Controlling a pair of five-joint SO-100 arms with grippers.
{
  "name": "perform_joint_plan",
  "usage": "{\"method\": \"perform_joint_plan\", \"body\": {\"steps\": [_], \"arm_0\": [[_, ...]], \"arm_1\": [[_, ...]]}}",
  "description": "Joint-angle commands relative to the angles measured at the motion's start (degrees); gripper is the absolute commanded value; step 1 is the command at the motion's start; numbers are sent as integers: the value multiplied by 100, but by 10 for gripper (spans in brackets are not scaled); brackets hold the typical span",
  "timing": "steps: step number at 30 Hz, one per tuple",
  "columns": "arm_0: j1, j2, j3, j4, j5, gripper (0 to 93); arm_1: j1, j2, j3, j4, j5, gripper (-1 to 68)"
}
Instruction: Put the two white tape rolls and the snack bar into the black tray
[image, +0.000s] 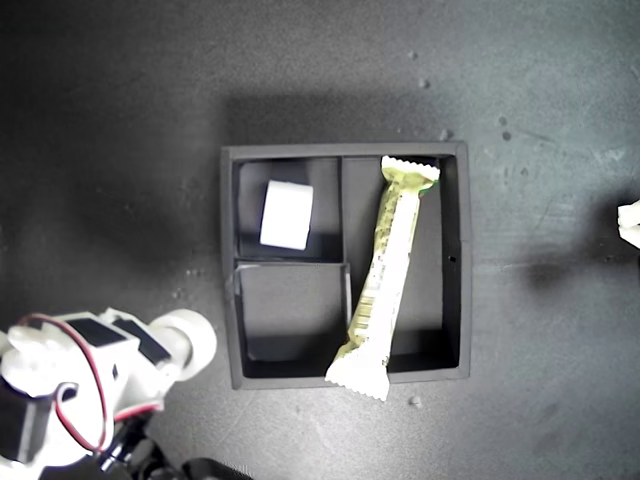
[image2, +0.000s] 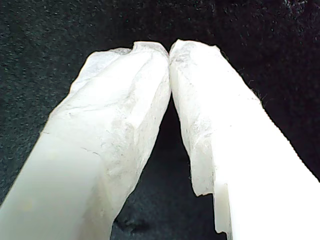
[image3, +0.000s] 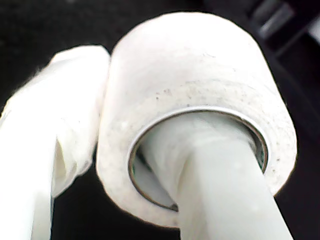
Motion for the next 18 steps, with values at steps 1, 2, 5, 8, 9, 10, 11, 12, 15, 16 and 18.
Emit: {"method": "perform_joint_plan", "body": {"steps": [1, 2, 5, 8, 9, 10, 11, 12, 15, 16, 18], "arm_0": [[-123, -545, -1327, 343, 308, 0], [-141, -773, -1635, 457, 360, 0], [-211, -1459, -2496, 765, 448, 0], [-272, -2232, -3410, 958, 563, 0], [-272, -2593, -3894, 1151, 580, 0], [-272, -3032, -4526, 1441, 580, 0], [-255, -3542, -5335, 1811, 589, 0], [-237, -4166, -6390, 2250, 580, 0], [-237, -4711, -7102, 2355, 589, 0], [-246, -4711, -7049, 2355, 563, 0], [-255, -4746, -7058, 2355, 554, 0]], "arm_1": [[-9, 202, 79, 211, 132, -7], [-26, 202, 79, 229, 167, -7], [-158, 202, 88, 281, 264, -5], [-334, 202, 88, 325, 369, -5], [-360, 202, 88, 352, 413, -5], [-396, 202, 88, 378, 457, -5], [-422, 202, 88, 396, 475, -5], [-431, 202, 88, 396, 492, -5], [-439, 202, 88, 396, 492, -5], [-448, 202, 88, 396, 492, -5], [-457, 202, 88, 396, 492, -5]]}}
